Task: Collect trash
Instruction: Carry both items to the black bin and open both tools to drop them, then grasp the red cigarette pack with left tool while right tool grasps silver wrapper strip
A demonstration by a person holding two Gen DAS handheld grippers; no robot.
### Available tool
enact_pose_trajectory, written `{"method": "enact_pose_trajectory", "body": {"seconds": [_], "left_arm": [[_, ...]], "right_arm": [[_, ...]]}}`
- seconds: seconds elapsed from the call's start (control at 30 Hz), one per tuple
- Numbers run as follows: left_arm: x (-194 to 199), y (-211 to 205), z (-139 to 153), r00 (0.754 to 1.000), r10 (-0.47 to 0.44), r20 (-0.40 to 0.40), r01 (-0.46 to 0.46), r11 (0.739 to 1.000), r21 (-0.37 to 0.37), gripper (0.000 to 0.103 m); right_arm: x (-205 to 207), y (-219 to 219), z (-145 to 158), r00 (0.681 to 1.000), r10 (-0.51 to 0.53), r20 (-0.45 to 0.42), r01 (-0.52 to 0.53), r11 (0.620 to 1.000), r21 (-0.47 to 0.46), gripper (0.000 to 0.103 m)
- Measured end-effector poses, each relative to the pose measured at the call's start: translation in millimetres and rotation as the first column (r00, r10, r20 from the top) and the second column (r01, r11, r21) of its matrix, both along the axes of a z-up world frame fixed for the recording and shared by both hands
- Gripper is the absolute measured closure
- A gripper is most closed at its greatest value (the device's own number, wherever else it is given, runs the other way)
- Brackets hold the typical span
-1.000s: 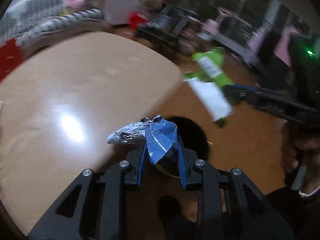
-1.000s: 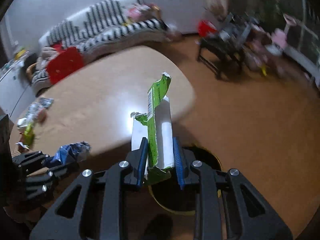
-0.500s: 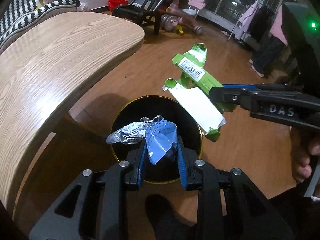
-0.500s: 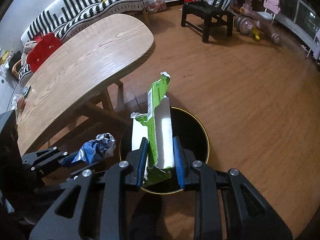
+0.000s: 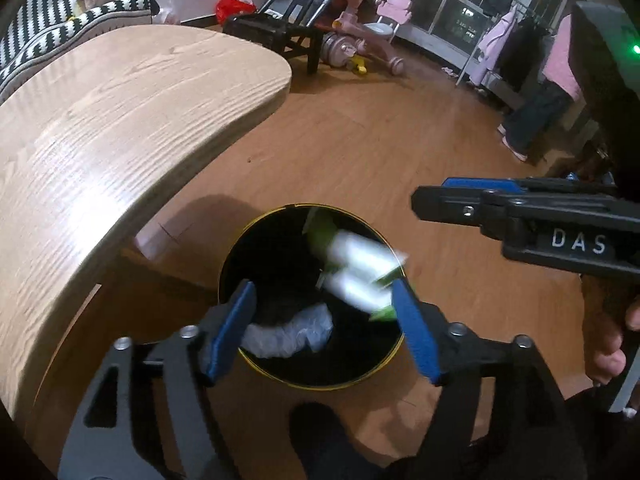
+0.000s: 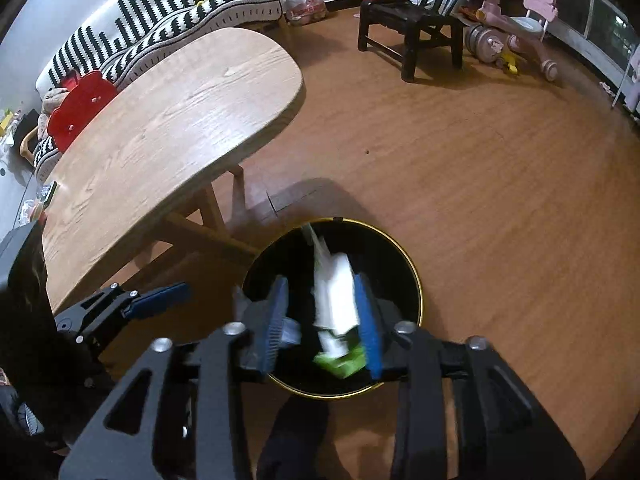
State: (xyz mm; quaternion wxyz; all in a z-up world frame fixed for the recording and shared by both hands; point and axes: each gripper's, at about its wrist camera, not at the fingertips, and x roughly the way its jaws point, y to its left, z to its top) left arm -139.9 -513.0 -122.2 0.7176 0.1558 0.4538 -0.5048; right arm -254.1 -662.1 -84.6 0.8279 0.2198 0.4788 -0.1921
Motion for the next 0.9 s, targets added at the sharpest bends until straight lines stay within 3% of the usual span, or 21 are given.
{"method": "enact_pose_trajectory", "body": {"seconds": [0.17,0.27,0.37,0.47,0.63,0.9], "left_arm": [[3,19,20,1.0,0.017,-0.014,-0.017,0.999,-0.037,0.027],[4,44,47,0.999,0.023,0.031,-0.022,0.998,-0.058,0.021],[14,84,71,0.992,0.065,0.111,-0.057,0.996,-0.075,0.017],[39,146,90,0.973,0.183,0.139,-0.173,0.981,-0.085,0.016],[86,253,110,0.901,0.39,0.189,-0.379,0.921,-0.094,0.015],[133,431,125,0.734,0.63,0.254,-0.632,0.77,-0.084,0.013]], "right_arm": [[7,14,23,0.997,0.01,0.071,-0.01,1.0,-0.01,0.049],[16,33,44,0.99,0.047,0.135,-0.044,0.999,-0.024,0.039],[41,65,64,0.976,0.119,0.183,-0.112,0.993,-0.047,0.034],[79,107,79,0.951,0.215,0.222,-0.21,0.977,-0.047,0.034],[156,202,98,0.88,0.377,0.287,-0.393,0.92,-0.004,0.034],[236,346,98,0.76,0.566,0.32,-0.624,0.773,0.116,0.034]]}}
